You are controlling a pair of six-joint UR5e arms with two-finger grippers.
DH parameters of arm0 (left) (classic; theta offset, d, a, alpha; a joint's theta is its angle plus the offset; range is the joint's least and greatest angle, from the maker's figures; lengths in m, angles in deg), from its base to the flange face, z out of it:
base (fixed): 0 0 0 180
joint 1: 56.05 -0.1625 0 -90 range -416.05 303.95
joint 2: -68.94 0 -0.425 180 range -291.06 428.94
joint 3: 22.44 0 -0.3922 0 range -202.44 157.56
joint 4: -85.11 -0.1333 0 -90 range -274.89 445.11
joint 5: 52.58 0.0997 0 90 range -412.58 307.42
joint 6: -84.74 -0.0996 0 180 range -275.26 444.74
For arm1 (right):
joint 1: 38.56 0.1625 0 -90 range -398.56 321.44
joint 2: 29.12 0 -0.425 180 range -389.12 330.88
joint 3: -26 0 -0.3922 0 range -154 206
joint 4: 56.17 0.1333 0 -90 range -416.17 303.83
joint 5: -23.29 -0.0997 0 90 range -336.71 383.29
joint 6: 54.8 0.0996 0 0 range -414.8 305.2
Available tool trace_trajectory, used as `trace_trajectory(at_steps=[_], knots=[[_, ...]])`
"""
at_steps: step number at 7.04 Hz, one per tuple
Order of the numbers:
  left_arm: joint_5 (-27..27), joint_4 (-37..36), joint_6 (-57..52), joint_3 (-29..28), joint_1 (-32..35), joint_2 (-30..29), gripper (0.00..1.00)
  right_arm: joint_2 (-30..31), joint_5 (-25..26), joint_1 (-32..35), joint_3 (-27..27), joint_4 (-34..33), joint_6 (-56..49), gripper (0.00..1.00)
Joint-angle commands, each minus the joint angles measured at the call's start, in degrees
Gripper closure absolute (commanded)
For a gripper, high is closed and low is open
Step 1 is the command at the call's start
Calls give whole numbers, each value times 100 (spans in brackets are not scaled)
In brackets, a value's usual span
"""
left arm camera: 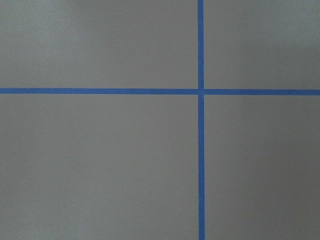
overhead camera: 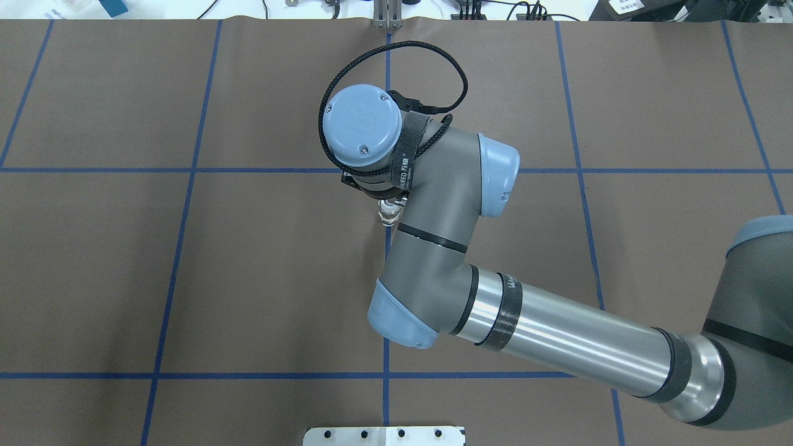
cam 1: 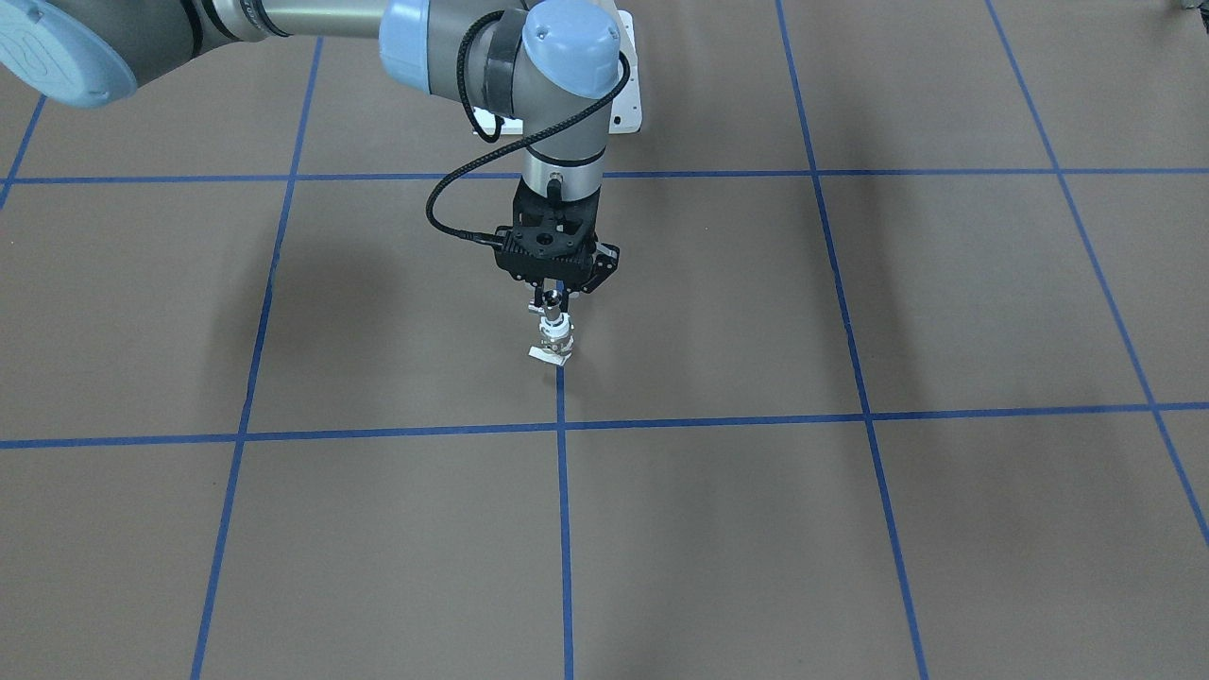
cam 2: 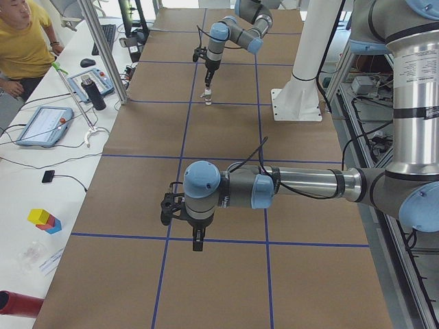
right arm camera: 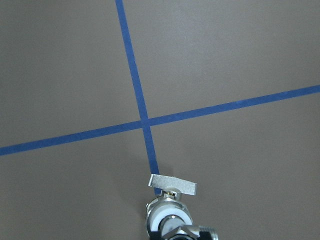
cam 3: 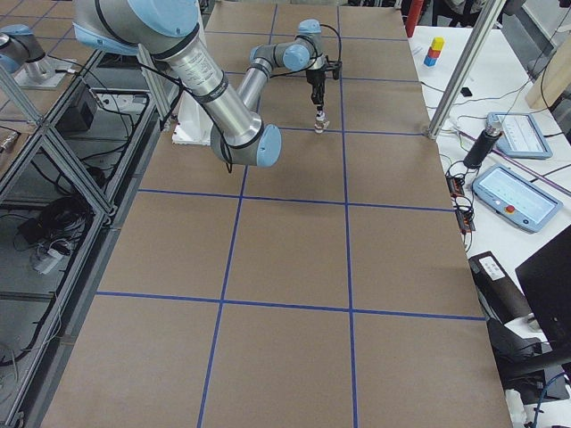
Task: Assemble PPR valve and pipe with both arms
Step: 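Lower the chrome valve onto the white fitting and press it down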
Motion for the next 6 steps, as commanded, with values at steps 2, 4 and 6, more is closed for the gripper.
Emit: trace_trajectory(at_steps=[2,4,6], knots=[[0,0,11,-5,-9,-9,0,-18,53,0,-17,0,-54,2],[0,0,11,-5,-26,-9,0,-27,53,17,-8,0,-72,2],[-9,-17,2,-5,-26,26,0,-88,-182,331,36,-8,-343,1]])
